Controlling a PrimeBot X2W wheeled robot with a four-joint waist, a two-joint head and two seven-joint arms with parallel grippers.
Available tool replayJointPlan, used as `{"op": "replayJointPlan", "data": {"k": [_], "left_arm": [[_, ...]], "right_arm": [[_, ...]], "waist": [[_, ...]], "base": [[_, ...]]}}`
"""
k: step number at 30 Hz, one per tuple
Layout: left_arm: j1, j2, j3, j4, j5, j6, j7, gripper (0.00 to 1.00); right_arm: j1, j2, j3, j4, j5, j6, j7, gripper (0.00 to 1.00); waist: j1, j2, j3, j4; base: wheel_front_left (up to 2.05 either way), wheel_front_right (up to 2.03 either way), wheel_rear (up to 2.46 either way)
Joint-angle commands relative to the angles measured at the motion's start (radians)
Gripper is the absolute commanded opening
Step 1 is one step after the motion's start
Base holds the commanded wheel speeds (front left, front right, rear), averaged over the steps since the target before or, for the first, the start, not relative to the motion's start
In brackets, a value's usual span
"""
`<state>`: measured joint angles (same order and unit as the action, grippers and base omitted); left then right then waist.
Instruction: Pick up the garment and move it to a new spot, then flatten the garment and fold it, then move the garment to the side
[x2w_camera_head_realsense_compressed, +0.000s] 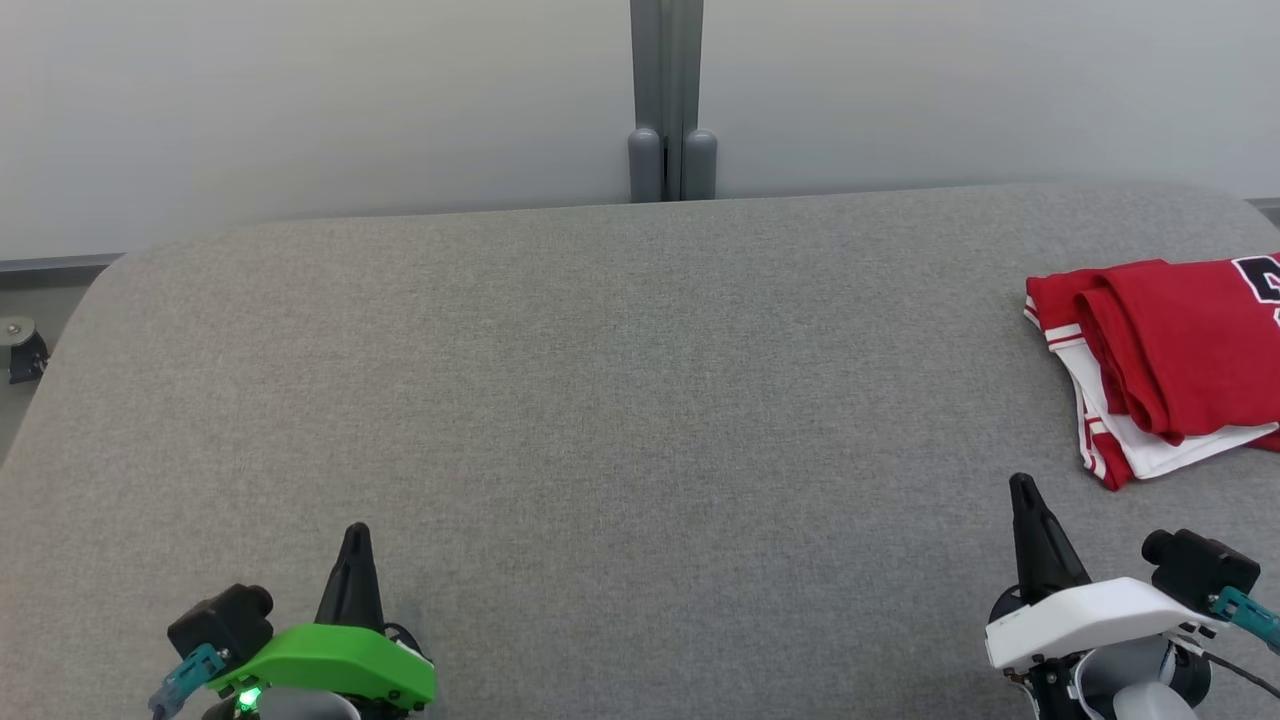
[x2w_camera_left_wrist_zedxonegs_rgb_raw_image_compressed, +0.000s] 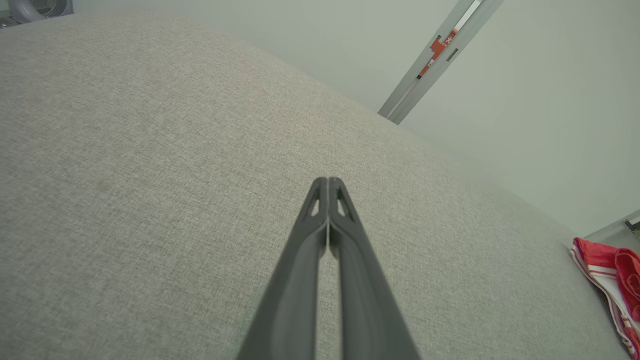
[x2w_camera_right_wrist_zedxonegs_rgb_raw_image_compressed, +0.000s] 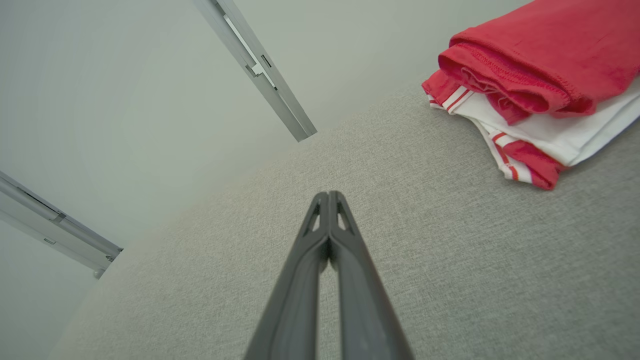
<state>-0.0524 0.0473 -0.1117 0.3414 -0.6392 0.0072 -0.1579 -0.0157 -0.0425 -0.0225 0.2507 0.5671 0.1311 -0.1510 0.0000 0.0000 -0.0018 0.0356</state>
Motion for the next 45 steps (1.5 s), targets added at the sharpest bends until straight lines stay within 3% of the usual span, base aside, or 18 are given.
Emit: {"op": "replayJointPlan", "data": {"k": [1, 45], "left_arm": [[-0.026, 0.002, 0.013, -0.019, -0.041, -0.01, 0.009, 0.0], [-0.049, 0.003, 0.13, -0.064, -0.544, -0.081, 0.152, 0.0]], "right_arm": [[-0.03, -0.004, -0.006, -0.015, 0.043, 0.0, 0.008, 0.0], [-0.067, -0.007, -0.053, -0.012, 0.584, 0.0, 0.148, 0.0]], "waist": [[0.0, 0.0, 0.0, -0.001], [0.0, 0.0, 0.002, -0.015]], "base": [[0.0, 0.0, 0.0], [0.0, 0.0, 0.0]]}}
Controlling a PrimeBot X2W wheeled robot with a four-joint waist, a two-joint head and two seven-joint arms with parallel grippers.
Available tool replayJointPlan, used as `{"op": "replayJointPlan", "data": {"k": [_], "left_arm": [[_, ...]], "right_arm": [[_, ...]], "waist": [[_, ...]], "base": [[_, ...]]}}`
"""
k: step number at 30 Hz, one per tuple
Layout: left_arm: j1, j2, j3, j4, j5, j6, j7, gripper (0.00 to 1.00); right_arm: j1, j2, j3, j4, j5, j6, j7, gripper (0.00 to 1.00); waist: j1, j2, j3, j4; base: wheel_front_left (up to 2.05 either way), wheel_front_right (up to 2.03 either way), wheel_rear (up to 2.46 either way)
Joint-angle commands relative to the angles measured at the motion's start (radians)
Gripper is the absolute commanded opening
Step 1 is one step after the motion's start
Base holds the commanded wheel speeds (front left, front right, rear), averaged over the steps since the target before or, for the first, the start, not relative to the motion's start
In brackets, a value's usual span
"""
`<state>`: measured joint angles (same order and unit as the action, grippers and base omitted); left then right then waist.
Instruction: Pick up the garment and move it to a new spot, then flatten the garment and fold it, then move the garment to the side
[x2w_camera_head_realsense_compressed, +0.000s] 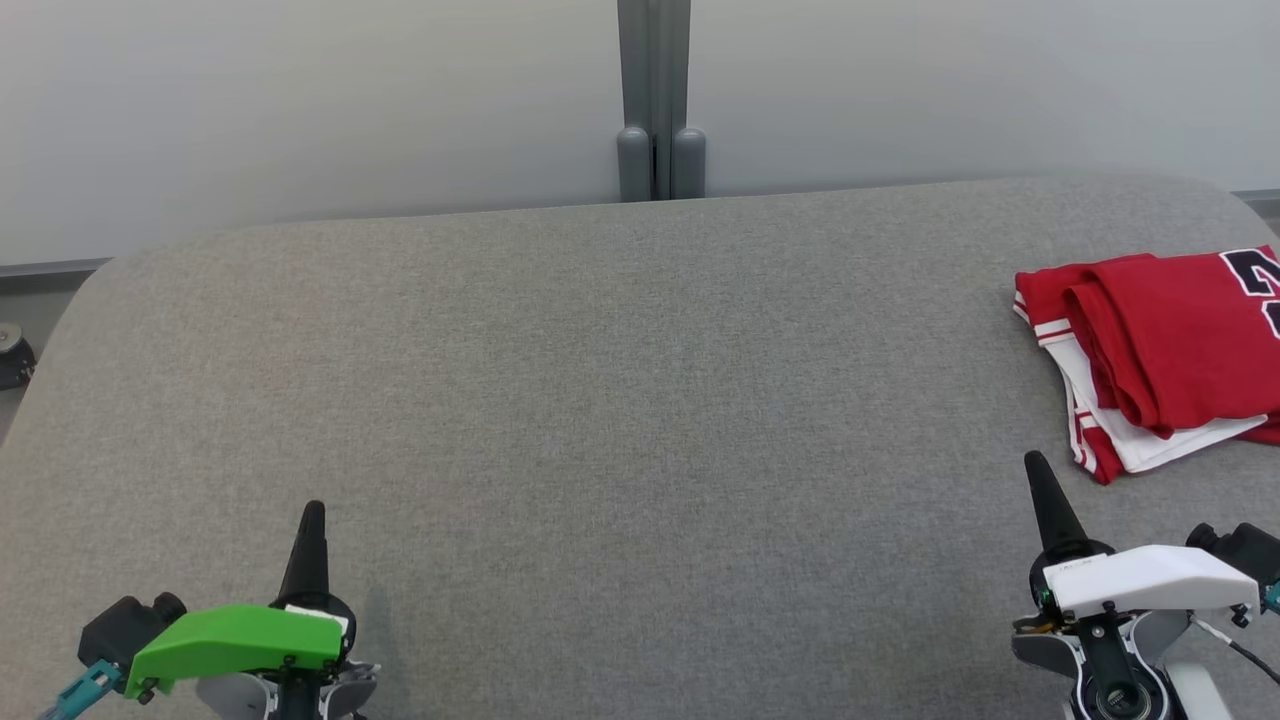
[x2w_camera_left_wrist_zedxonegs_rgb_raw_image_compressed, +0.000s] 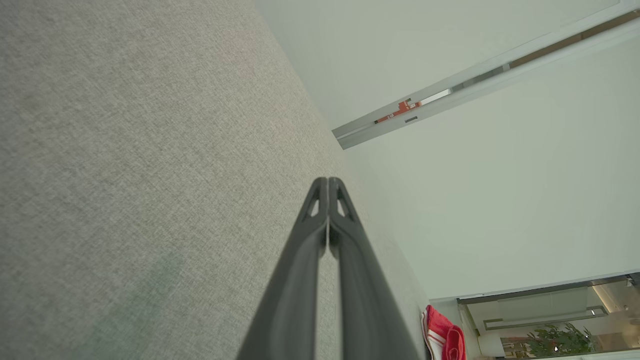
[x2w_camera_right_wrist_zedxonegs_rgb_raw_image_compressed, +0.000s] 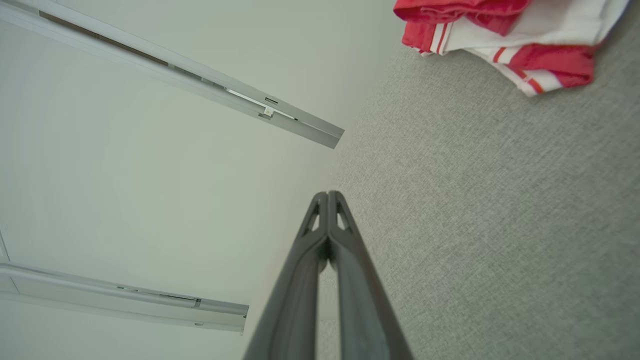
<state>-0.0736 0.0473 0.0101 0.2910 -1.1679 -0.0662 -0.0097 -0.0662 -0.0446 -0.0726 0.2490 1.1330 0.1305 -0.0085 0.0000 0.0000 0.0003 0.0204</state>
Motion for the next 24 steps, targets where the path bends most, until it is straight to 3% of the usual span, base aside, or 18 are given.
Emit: {"op": "replayJointPlan", "data": {"k": [1, 24], "left_arm": [[-0.028, 0.003, 0.011, -0.014, -0.025, -0.009, 0.007, 0.0], [-0.036, 0.004, 0.054, -0.029, -0.217, -0.036, 0.062, 0.0]], "right_arm": [[-0.018, -0.005, -0.004, -0.011, 0.029, 0.001, 0.008, 0.0], [-0.032, -0.007, -0.022, -0.009, 0.234, 0.0, 0.062, 0.0]], "waist": [[0.0, 0.0, 0.0, 0.0], [0.0, 0.0, 0.001, -0.008]], "base": [[0.0, 0.0, 0.0], [0.0, 0.0, 0.0]]}}
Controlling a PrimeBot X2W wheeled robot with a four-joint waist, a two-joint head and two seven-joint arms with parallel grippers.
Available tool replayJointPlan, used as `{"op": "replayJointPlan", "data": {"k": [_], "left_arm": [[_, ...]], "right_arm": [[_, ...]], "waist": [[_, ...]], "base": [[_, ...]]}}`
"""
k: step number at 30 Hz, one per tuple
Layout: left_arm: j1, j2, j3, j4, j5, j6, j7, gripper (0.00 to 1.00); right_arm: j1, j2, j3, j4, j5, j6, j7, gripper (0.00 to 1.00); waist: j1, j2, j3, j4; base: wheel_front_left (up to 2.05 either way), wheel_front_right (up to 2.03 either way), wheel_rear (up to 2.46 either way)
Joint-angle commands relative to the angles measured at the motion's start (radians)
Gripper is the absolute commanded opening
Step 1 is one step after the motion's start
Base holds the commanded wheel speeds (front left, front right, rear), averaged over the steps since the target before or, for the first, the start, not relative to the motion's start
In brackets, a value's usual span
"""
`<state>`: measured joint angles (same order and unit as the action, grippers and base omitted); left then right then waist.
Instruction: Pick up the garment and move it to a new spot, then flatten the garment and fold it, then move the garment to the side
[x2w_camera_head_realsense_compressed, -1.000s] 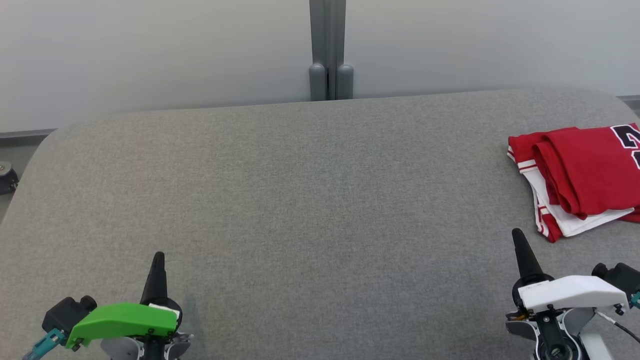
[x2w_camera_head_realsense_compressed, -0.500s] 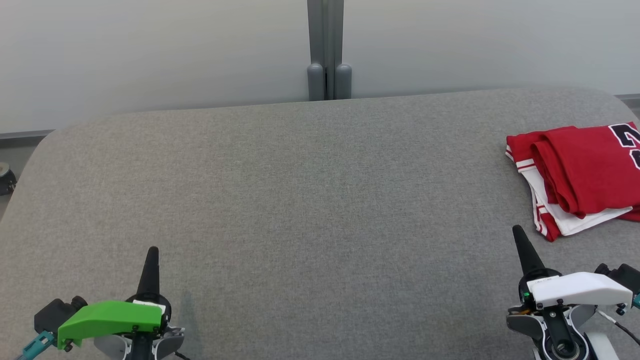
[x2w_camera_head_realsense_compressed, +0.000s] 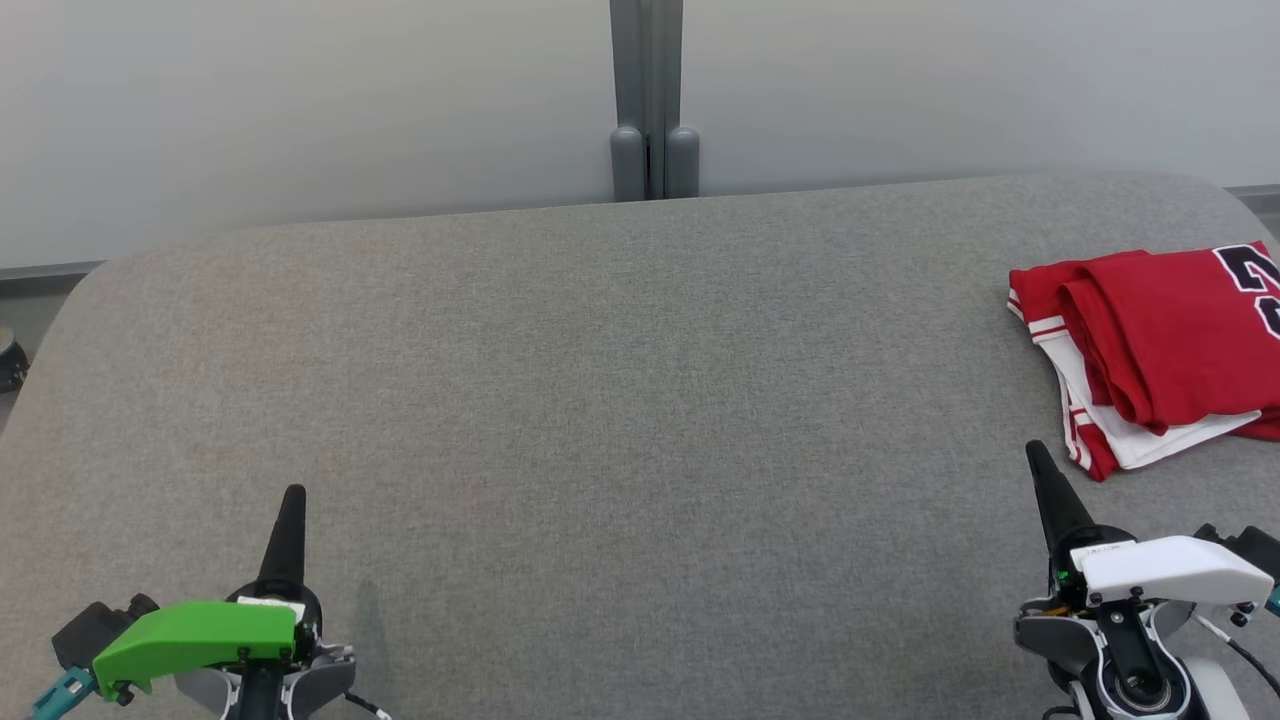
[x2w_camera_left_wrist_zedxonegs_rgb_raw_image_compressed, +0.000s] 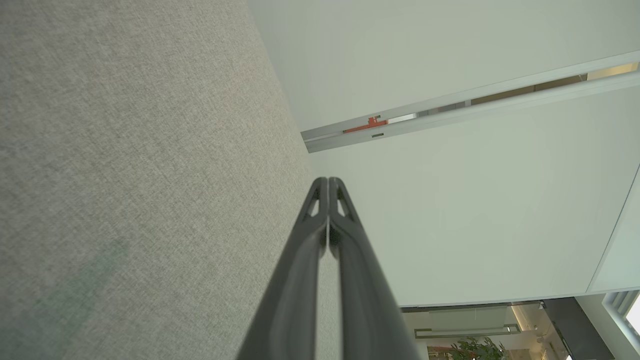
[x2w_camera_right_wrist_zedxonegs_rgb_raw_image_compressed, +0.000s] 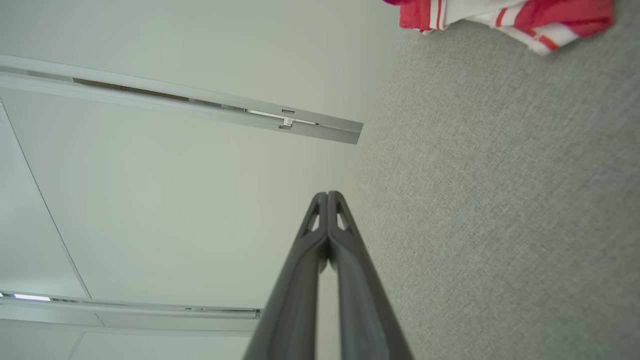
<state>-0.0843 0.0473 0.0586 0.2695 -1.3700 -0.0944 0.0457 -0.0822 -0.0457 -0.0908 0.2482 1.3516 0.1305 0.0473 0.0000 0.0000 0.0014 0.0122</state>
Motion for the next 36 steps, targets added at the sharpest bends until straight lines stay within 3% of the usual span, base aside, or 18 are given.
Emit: {"op": "replayJointPlan", "data": {"k": [1, 36], "left_arm": [[-0.026, 0.004, 0.007, -0.008, -0.022, -0.008, 0.007, 0.0], [-0.032, 0.005, 0.06, -0.026, -0.247, -0.041, 0.072, 0.0]], "right_arm": [[-0.016, -0.006, -0.005, -0.008, 0.023, 0.0, 0.008, 0.0], [-0.03, -0.007, -0.025, -0.005, 0.266, 0.0, 0.071, 0.0]], "waist": [[0.0, 0.0, 0.0, 0.0], [0.0, 0.0, 0.002, -0.012]], "base": [[0.0, 0.0, 0.0], [0.0, 0.0, 0.0]]}}
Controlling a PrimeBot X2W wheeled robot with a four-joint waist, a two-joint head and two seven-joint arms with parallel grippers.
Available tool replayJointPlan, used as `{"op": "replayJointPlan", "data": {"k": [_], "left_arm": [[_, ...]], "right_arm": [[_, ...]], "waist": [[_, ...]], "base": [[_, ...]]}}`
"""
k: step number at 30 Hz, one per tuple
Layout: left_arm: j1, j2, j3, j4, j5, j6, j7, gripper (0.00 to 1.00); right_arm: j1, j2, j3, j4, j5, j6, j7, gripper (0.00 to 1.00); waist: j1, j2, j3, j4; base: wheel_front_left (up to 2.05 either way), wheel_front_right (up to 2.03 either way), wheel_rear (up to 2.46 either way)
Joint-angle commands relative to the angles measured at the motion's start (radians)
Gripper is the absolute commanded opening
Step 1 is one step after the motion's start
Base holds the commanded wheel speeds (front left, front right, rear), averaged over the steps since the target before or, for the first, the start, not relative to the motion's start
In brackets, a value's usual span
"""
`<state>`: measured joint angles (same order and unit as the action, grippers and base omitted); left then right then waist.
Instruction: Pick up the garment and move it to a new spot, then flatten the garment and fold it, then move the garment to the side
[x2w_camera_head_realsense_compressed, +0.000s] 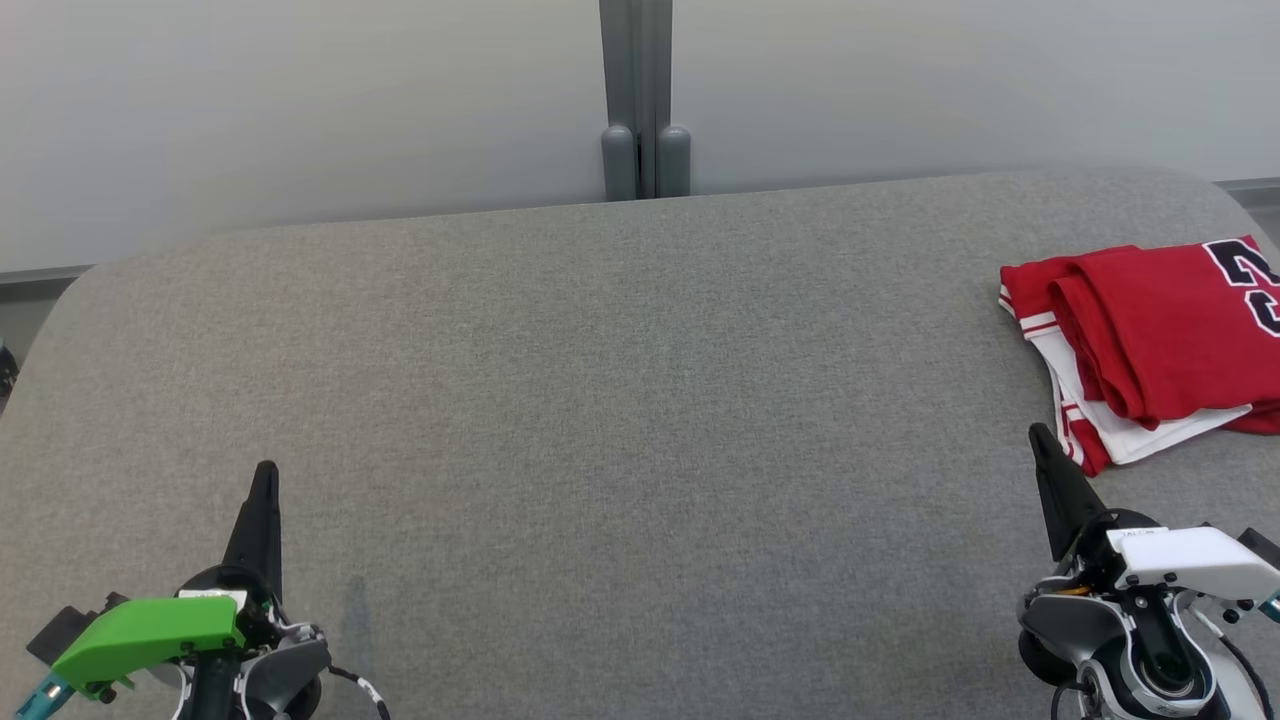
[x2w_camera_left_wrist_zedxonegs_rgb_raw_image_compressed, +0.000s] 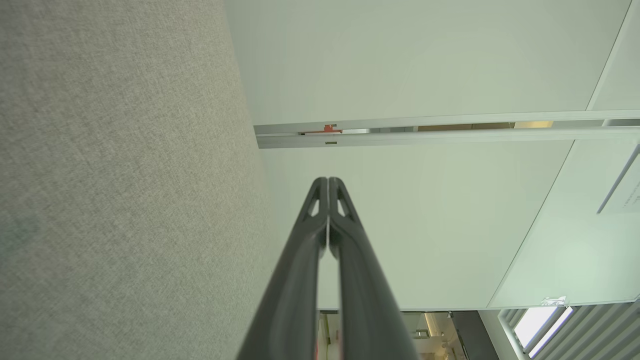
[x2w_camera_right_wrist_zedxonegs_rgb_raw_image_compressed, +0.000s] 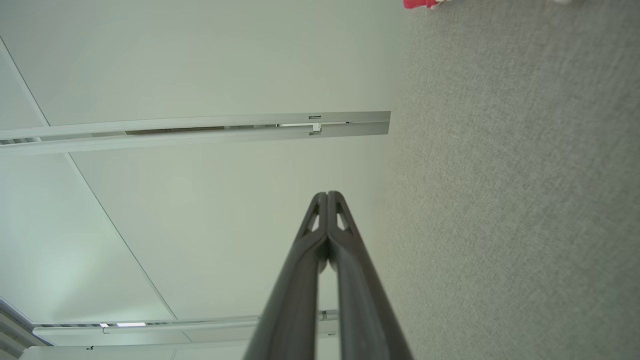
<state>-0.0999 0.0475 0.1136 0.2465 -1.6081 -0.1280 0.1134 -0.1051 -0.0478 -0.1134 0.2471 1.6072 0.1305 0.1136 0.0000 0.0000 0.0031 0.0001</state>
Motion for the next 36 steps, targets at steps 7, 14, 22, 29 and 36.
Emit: {"op": "replayJointPlan", "data": {"k": [7, 14, 22, 29, 36], "left_arm": [[-0.014, 0.005, 0.004, -0.003, -0.007, -0.006, 0.004, 0.0], [-0.014, 0.005, 0.004, -0.003, -0.006, -0.006, 0.004, 0.0], [-0.014, 0.005, 0.004, -0.003, -0.006, -0.006, 0.004, 0.0], [-0.014, 0.005, 0.004, -0.003, -0.006, -0.006, 0.004, 0.0], [-0.014, 0.005, 0.004, -0.003, -0.006, -0.006, 0.004, 0.0]], "right_arm": [[-0.007, -0.004, -0.002, -0.004, 0.009, 0.0, 0.004, 0.0], [-0.007, -0.004, -0.002, -0.004, 0.009, 0.0, 0.003, 0.0], [-0.007, -0.004, -0.002, -0.004, 0.009, 0.0, 0.003, 0.0], [-0.007, -0.004, -0.002, -0.004, 0.009, 0.0, 0.003, 0.0], [-0.007, -0.004, -0.002, -0.004, 0.009, 0.0, 0.003, 0.0]], "waist": [[0.0, 0.0, 0.0, 0.0], [0.0, 0.0, 0.0, 0.0], [0.0, 0.0, 0.0, 0.0], [0.0, 0.0, 0.0, 0.0], [0.0, 0.0, 0.0, 0.0]], "base": [[0.0, 0.0, 0.0], [0.0, 0.0, 0.0], [0.0, 0.0, 0.0], [0.0, 0.0, 0.0], [0.0, 0.0, 0.0]]}}
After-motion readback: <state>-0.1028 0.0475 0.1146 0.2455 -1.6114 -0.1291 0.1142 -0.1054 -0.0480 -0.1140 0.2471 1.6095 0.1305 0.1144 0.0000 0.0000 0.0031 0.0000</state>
